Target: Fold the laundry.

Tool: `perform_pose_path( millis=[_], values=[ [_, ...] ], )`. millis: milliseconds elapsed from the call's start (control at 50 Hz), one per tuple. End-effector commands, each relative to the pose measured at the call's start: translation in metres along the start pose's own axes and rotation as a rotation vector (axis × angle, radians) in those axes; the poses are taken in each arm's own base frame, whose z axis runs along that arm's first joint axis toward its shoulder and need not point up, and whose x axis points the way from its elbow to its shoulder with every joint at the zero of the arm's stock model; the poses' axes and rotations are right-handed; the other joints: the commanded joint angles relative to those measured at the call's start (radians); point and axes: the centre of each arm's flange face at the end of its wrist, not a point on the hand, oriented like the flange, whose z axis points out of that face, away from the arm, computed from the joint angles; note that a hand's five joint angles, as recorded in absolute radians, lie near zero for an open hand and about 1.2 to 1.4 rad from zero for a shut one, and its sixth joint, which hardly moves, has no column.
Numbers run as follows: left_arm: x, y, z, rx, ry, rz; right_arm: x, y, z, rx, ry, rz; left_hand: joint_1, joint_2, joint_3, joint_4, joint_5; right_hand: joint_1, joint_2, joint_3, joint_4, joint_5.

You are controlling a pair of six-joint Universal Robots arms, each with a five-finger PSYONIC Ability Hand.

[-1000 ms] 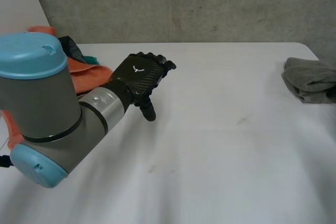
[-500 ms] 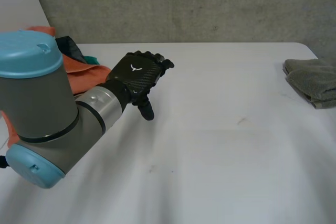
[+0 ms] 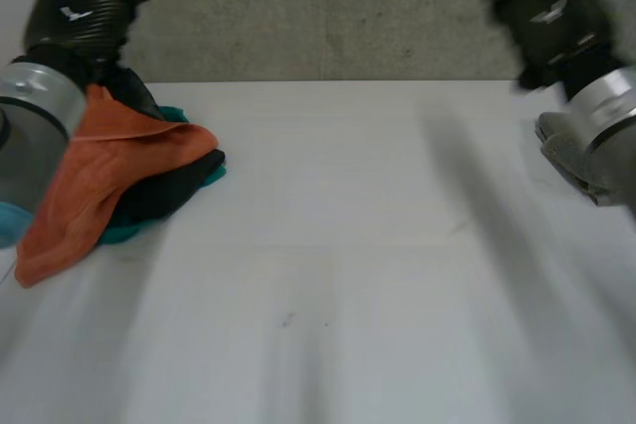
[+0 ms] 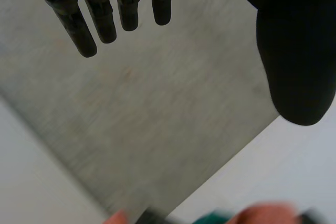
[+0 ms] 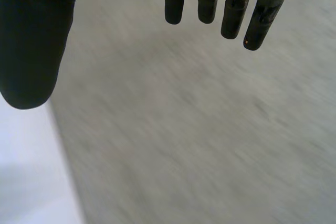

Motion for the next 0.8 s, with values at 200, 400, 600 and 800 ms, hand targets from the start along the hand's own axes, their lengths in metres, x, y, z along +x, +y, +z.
perform_pose_path(
  millis=[200,400,600,800],
  values=[
    [-0.047,0.179,0.063,-0.282,0.048,0.213,-0.122,-0.010,-0.070,-0.109,-0.333,0.153,0.010,-0.004,-0.011,-0.003,-0.018,-0.031,-0.047,-0.036,-0.060,-0.068],
    [-0.038,0.214,0.070,-0.324,0.072,0.209,-0.124,0.001,-0.078,-0.161,-0.334,0.154,0.895,0.881,0.875,0.882,0.868,-0.031,-0.047,-0.036,-0.060,-0.068],
    [-0.013,0.178,0.073,-0.247,0.086,0.217,-0.113,0.012,-0.075,-0.191,-0.299,0.153,1.204,1.190,1.184,1.191,1.177,-0.031,-0.047,-0.036,-0.060,-0.068],
    [0.006,0.051,0.048,-0.031,0.102,-0.044,-0.095,0.021,-0.069,-0.208,-0.245,0.140,1.204,1.190,1.184,1.191,1.177,-0.031,-0.047,-0.036,-0.060,-0.068]
  ],
)
